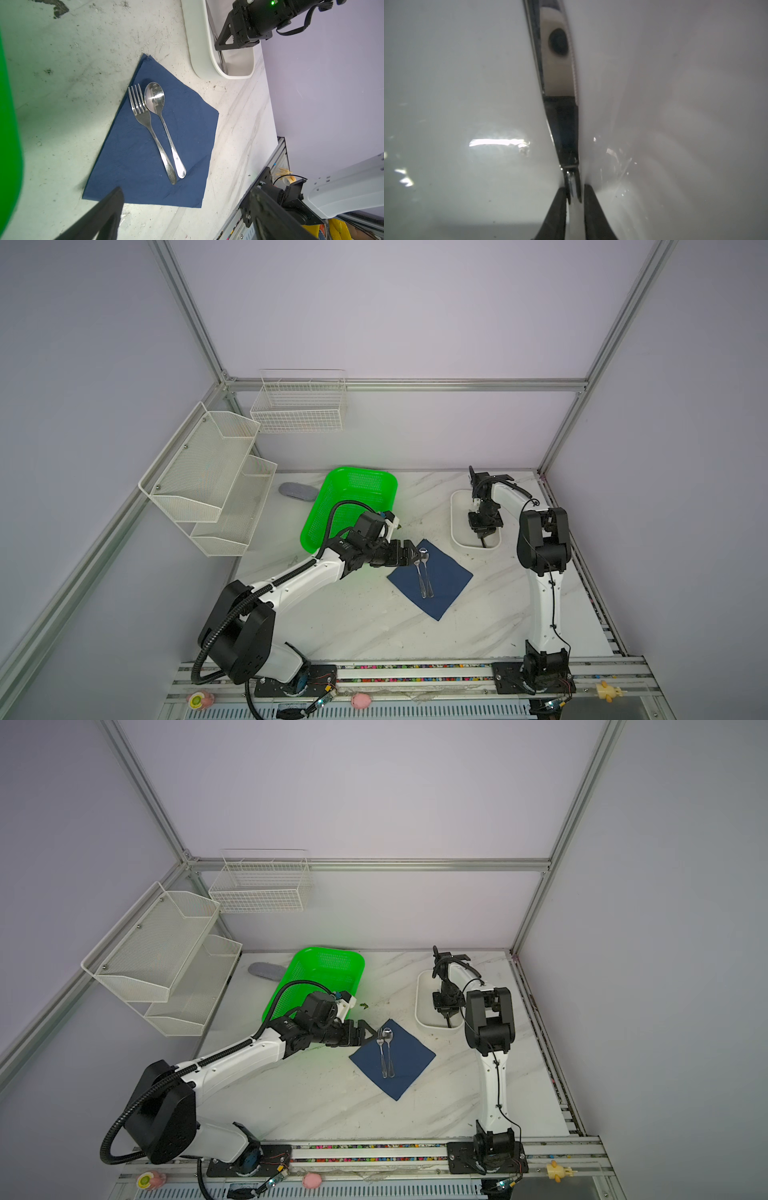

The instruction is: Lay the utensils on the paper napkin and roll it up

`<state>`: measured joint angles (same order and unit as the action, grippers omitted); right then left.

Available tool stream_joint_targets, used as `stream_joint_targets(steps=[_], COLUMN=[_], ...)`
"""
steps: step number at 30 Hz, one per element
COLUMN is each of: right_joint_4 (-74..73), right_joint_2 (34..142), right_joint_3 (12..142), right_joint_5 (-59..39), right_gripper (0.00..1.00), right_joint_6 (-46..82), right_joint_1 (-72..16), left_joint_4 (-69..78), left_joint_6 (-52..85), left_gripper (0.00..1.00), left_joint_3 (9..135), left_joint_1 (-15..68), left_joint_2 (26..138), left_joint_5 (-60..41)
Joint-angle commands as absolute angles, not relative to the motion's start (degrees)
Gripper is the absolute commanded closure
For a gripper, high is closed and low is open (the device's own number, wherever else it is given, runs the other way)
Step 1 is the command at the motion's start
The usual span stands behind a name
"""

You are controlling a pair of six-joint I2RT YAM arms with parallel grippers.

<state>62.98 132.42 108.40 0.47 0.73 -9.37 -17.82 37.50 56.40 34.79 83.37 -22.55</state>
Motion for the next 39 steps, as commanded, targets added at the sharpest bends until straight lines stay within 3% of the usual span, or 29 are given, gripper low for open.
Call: stream_joint_targets(steps=[1,13,25,36,39], right_joint_4=[63.0,61.8,62.8,61.6,61.5], right_joint_2=[143.3,143.3,127.9,127.2,128.0], right_joint_3=[105.8,106.4,108.9,108.7,108.9], right_joint_5=[0.4,1.0,-0.8,-0.5,-1.6], right_gripper=[0.79,0.91,0.91,0.91,0.85], right_joint_6=[-0.7,-1.2,0.9,1.5,1.7], right_joint_1=[-9.2,-9.3,-9.3,-9.3,-9.3], left_joint_4=[-17.4,-17.8,-18.1,-18.1,-18.1], left_joint_6=[35.5,35.2,35.7,36.1,36.1], left_gripper=[0.06,0.06,0.06,0.06,0.06], left_joint_3=[58.8,59.1,59.3,59.0,58.8], left_joint_1=[34.7,34.7,34.7,34.7,34.7], left_joint_2=[82.7,83.5,83.0,82.1,82.0], left_joint_5=[-23.7,-24.1,-23.9,-23.8,-23.7])
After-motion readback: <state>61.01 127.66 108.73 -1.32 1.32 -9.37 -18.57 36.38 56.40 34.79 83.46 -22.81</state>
